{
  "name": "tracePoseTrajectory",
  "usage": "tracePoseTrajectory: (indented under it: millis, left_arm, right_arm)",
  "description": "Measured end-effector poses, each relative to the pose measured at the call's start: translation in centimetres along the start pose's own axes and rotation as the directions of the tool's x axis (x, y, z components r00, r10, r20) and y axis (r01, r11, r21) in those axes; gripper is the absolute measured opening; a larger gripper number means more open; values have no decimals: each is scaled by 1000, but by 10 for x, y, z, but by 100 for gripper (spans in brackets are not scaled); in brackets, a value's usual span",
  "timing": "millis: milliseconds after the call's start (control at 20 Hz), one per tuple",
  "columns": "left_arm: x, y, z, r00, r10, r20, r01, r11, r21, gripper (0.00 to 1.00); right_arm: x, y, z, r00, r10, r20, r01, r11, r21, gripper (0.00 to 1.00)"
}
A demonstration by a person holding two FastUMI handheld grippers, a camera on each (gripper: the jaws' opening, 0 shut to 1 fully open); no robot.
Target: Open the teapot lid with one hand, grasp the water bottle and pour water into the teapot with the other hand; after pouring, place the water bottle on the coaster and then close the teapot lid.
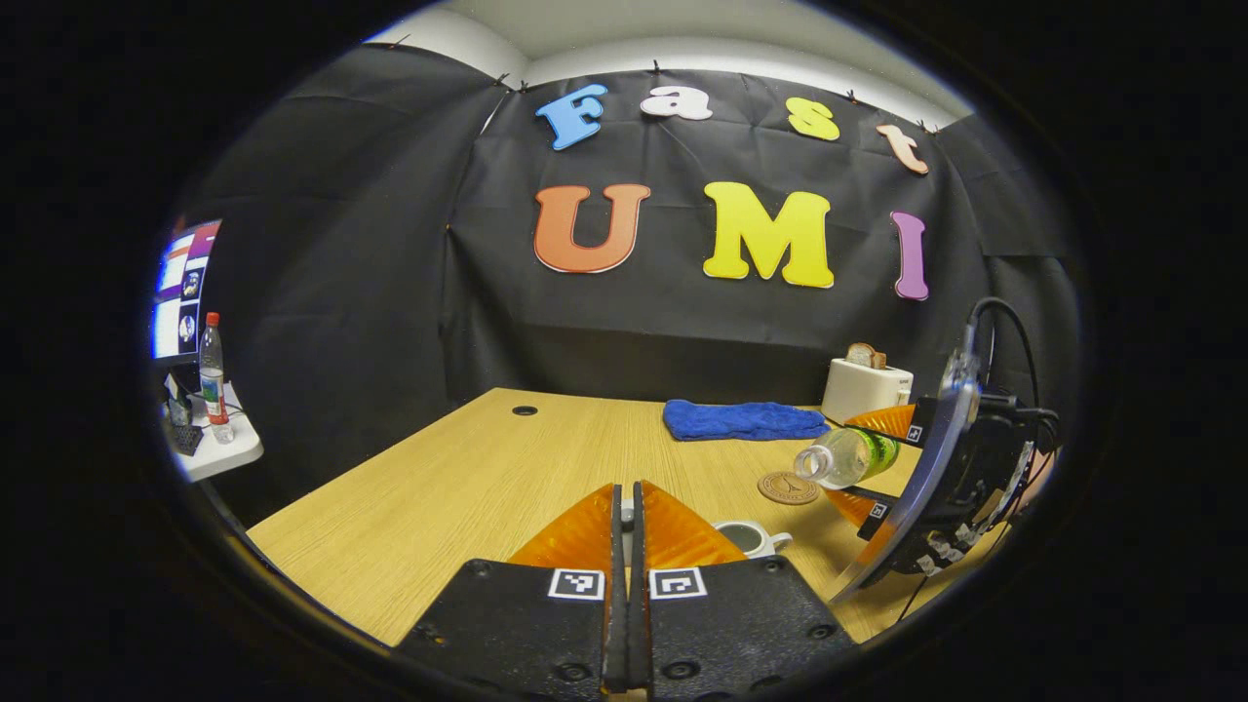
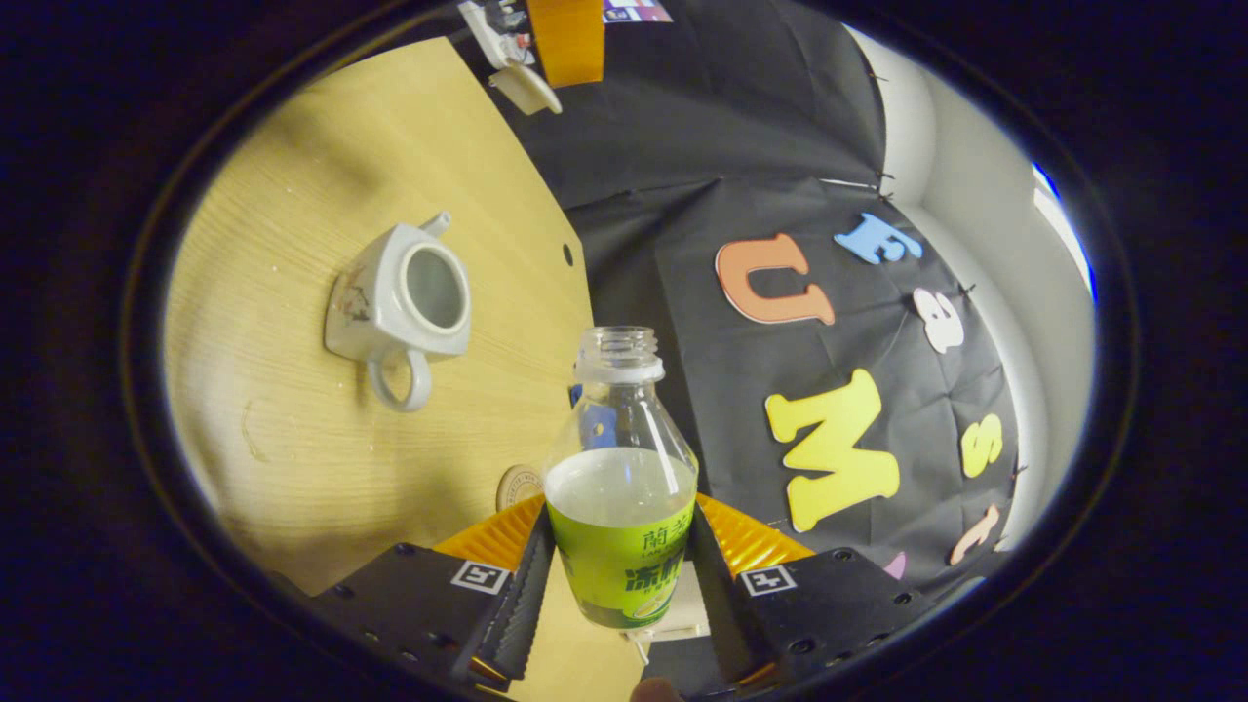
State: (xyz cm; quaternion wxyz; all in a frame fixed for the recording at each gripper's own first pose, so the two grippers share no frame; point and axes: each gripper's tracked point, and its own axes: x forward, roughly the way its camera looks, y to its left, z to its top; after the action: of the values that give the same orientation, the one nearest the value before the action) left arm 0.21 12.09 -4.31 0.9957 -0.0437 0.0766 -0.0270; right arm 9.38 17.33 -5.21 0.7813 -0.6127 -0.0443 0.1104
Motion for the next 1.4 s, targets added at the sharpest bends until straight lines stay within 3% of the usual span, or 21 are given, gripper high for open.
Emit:
tracePoseTrajectory:
  millis: [550,1400]
  left_arm:
    - [-1,7,-2,1000,10,-10,-10,1000,-1,3]
    - [-5,11,0,1000,8,-8,-8,1000,7,3]
  right_arm:
    - [-12,12,17,997,-32,71,48,969,-242,70]
    - [0,-2,26,990,-63,127,122,835,-536,71]
